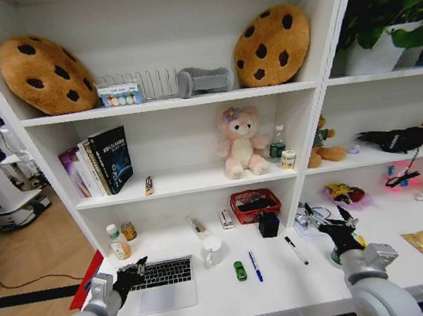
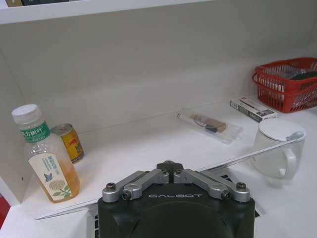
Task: Organize the objects on the table.
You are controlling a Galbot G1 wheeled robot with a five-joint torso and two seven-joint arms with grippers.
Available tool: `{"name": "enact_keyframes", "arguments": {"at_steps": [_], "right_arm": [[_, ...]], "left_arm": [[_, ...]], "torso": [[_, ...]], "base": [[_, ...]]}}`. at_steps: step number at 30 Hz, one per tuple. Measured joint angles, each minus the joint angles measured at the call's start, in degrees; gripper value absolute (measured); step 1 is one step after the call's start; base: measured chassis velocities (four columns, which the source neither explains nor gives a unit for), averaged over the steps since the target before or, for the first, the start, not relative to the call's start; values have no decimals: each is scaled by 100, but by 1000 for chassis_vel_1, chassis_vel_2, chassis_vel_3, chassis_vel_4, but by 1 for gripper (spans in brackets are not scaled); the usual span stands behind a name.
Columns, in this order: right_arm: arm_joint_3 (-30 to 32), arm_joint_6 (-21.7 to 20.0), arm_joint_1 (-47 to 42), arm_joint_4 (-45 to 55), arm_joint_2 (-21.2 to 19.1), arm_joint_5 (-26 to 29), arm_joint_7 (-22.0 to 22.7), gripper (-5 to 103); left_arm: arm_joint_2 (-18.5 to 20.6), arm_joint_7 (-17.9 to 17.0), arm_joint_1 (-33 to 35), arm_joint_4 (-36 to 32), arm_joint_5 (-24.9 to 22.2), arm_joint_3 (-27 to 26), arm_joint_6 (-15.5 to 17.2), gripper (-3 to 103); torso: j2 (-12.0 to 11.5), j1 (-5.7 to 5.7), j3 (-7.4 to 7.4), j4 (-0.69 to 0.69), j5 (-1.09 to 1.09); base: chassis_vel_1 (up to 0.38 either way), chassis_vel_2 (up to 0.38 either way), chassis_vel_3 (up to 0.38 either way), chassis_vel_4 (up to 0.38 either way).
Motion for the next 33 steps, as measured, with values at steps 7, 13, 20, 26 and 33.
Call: {"name": "enact_keyframes", "arguments": {"at_steps": [7, 13, 20, 26, 33], "right_arm": [[-7, -6, 20, 16, -14, 15, 18, 100], [0, -6, -1, 36, 16, 16, 24, 100], [13, -1, -44, 58, 39, 13, 25, 100], [37, 12, -47, 63, 14, 14, 25, 100], [31, 17, -41, 54, 21, 13, 26, 100]], "left_arm": [[-215, 64, 484, -142, 285, -94, -37, 0], [-365, 171, 801, -186, 527, -129, -55, 0], [-543, 313, 991, -99, 848, -111, -121, 0], [-672, 448, 1113, 62, 1124, -23, -175, 0], [-758, 460, 1113, 184, 1168, 11, -202, 0]], "torso": [[0, 0, 0, -1, 0], [0, 0, 0, -1, 0], [0, 0, 0, -1, 0], [0, 0, 0, -1, 0], [0, 0, 0, -1, 0]], "base": [[0, 0, 0, 0], [0, 0, 0, 0], [0, 0, 0, 0], [0, 0, 0, 0], [0, 0, 0, 0]]}}
